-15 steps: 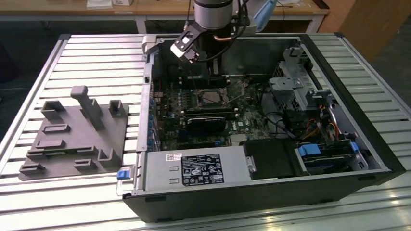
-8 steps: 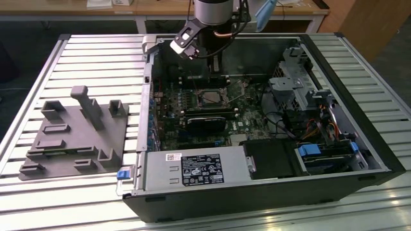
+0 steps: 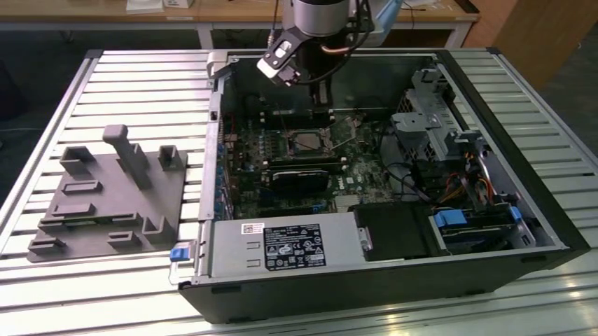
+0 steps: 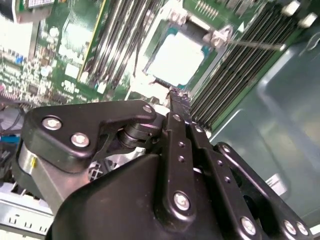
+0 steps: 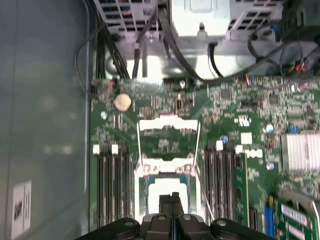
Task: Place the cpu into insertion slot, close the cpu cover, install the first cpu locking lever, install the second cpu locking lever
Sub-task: 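Close the cpu cover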
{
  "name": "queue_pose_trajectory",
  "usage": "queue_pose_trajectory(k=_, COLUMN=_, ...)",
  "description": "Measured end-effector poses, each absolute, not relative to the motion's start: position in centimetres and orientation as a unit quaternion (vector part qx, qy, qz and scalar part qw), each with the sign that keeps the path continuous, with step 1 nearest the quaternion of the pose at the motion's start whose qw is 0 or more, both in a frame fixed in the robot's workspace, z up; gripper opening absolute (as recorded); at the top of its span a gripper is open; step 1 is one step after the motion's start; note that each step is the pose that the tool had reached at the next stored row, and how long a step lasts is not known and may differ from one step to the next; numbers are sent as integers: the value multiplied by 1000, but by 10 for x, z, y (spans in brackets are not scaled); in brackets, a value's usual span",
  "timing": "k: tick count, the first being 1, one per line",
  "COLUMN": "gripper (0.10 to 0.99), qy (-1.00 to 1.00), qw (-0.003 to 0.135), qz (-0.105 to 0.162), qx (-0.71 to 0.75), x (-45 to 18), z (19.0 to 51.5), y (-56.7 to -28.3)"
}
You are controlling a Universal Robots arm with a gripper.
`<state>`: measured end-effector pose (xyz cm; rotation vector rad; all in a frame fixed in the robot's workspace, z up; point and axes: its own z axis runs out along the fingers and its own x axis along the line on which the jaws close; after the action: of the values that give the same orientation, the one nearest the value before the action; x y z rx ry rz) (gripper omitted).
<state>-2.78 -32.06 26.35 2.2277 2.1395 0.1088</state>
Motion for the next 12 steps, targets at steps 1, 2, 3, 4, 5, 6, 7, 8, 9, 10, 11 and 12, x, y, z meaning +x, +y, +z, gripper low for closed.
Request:
queue_pose_trajectory(k=1, gripper=106, qy=692, qw=25, qz=35, qx=721, x=-24, z=263, y=-321)
queue_pose_trajectory(k=2, gripper=106, qy=692, qw=25, qz=35, qx=720, x=-21, z=263, y=-321)
queue_pose_trajectory(k=3, gripper=106, qy=692, qw=25, qz=35, qx=721, x=-17, z=263, y=-321)
queue_pose_trajectory(k=4, gripper=106, qy=692, qw=25, qz=35, qx=721, x=-14, z=263, y=-321)
queue_pose_trajectory(k=5, gripper=106, qy=692, qw=25, qz=35, qx=720, x=-10, z=263, y=-321)
queue_pose_trajectory(k=6, gripper=106, qy=692, qw=25, qz=35, qx=721, x=-6, z=263, y=-321)
queue_pose_trajectory(k=7, gripper=106, qy=692, qw=25, qz=35, qx=721, x=-3, z=263, y=-321)
queue_pose_trajectory(k=8, gripper=106, qy=692, qw=25, qz=35, qx=721, x=1, z=263, y=-321)
queue_pose_trajectory(k=9, gripper=106, qy=692, qw=25, qz=35, qx=721, x=5, z=263, y=-321)
queue_pose_trajectory(k=10, gripper=106, qy=692, qw=25, qz=34, qx=721, x=9, z=263, y=-321)
queue_pose_trajectory(k=11, gripper=106, qy=692, qw=25, qz=34, qx=721, x=13, z=264, y=-321)
queue_pose_trajectory(k=12, gripper=106, qy=692, qw=25, qz=34, qx=721, x=17, z=264, y=-321)
